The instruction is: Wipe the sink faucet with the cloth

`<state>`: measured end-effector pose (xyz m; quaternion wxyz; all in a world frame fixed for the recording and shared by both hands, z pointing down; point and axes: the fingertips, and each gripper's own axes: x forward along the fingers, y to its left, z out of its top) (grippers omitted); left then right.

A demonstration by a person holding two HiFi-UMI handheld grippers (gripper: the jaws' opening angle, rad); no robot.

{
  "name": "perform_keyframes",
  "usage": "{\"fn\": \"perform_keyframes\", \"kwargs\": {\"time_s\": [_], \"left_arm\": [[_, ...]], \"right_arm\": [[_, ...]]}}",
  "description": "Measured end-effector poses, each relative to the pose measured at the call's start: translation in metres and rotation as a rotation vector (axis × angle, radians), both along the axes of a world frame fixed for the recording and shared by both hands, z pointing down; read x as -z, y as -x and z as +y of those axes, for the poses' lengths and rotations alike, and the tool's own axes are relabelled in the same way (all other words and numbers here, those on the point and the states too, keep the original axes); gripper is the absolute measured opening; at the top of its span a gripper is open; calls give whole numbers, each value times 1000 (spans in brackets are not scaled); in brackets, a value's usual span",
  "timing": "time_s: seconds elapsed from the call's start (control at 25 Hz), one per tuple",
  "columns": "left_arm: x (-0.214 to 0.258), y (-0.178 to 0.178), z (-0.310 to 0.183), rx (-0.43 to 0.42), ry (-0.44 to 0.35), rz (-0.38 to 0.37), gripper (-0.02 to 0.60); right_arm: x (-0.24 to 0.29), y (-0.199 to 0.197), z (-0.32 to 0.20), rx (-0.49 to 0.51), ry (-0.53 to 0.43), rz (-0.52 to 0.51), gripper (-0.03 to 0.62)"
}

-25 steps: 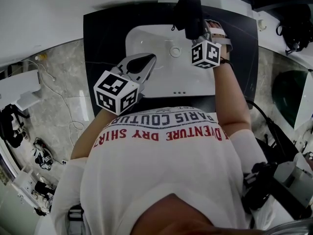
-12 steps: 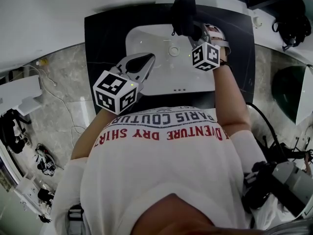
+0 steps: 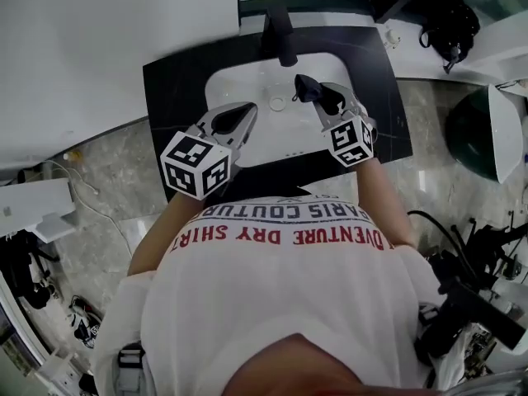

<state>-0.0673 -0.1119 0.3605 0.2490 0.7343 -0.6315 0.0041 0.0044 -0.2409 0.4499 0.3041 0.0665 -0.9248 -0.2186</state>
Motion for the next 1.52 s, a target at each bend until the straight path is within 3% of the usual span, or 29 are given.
{"fn": "perform_keyframes", "kwargs": {"time_s": [0.2,0.32,0.44,0.72,0.96,1.32,1.52], "left_arm": [[-1,3,-8,13,-21,-8,2],[-2,-6,-8,32,-12,-23,2],[7,-25,-25,64,19,-36,2],[-5,-41,-85,205,67,-45,2],[-9,-42,-96,325,101,-60,2],[-32,-18,-108,327,157,-50,2],[-42,1,-112,326,174,-40,2]], "right_arm": [[21,-11,-9,-130,349,-255,77],[43,-17,-24,-166,489,-409,77],[68,-29,-51,-161,573,-499,77],[61,-22,-83,-11,692,-516,77],[52,-2,-89,105,783,-509,77],[31,46,-72,176,835,-479,77],[23,60,-69,164,823,-482,77]]}}
